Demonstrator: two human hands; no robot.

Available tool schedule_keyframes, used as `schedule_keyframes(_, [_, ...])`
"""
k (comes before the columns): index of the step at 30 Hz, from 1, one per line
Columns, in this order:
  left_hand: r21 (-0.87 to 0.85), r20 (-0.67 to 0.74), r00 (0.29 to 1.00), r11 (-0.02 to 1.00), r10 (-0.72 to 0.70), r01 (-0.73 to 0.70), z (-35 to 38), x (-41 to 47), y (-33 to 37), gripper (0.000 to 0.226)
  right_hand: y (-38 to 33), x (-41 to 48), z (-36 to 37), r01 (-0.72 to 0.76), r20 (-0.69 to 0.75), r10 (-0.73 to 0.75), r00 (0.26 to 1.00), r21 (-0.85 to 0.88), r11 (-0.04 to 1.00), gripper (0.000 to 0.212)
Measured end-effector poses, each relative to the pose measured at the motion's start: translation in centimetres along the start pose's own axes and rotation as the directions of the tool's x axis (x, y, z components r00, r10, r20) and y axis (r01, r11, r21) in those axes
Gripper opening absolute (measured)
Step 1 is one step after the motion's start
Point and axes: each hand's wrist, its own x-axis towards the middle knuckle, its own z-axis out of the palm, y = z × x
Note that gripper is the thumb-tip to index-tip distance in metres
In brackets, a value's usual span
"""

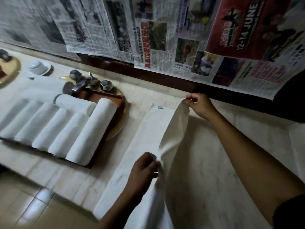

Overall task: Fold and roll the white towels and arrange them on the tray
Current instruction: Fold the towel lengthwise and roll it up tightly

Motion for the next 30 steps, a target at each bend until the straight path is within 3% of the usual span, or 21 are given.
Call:
schedule_keyframes(2, [-0.111, -0.009, 0.998, 0.992, -0.067, 0.066, -2.2, 0.8, 0.0, 0.013, -1.2, 1.7, 2.5, 0.022, 0.025, -0.021, 0.999, -0.041, 0.999, 0.003])
schedule_keyframes(6, [-0.16, -0.008, 0.987, 0.974, -0.161, 0.158, -5.9, 2.6, -0.3, 0.017, -2.6, 4.3, 7.6, 0.029, 0.083, -0.015, 0.996, -0.174, 0.984, 0.011])
schedule_keyframes(9, [-0.01, -0.092, 0.976, 0.98, -0.198, 0.198, -8.1, 4.6, -2.2, 0.018, -2.9, 5.2, 11.2, -0.029, 0.113, 0.057, 0.992, -0.236, 0.971, 0.011])
schedule_keyframes(13, [0.26, -0.13, 0.987, 0.958, -0.092, 0.124, -10.2, 6.7, -3.2, 0.014, -1.9, 5.8, 15.0, -0.128, 0.059, 0.158, 0.986, -0.351, 0.928, 0.021])
schedule_keyframes(18, [-0.087, 0.054, 0.962, 0.959, -0.266, 0.27, -10.9, 7.0, -2.3, 0.014, -1.0, 6.0, 16.2, -0.114, -0.012, 0.118, 0.993, -0.372, 0.921, 0.023])
schedule_keyframes(23, [-0.117, 0.057, 0.971, 0.965, -0.231, 0.236, -12.3, 6.6, -2.3, 0.013, -1.3, 5.8, 16.5, -0.077, -0.014, 0.076, 0.997, -0.339, 0.938, 0.025])
schedule_keyframes(26, [0.077, -0.06, 0.983, 0.981, -0.175, 0.18, -12.8, 7.2, -3.7, 0.013, -1.1, 5.6, 17.1, -0.046, -0.016, 0.044, 0.999, -0.349, 0.936, 0.026])
schedule_keyframes(30, [0.406, -0.184, 0.982, 0.906, -0.044, 0.116, -13.2, 7.6, -4.9, 0.015, -0.3, 5.0, 18.0, -0.06, -0.094, 0.031, 0.995, -0.327, 0.943, 0.032])
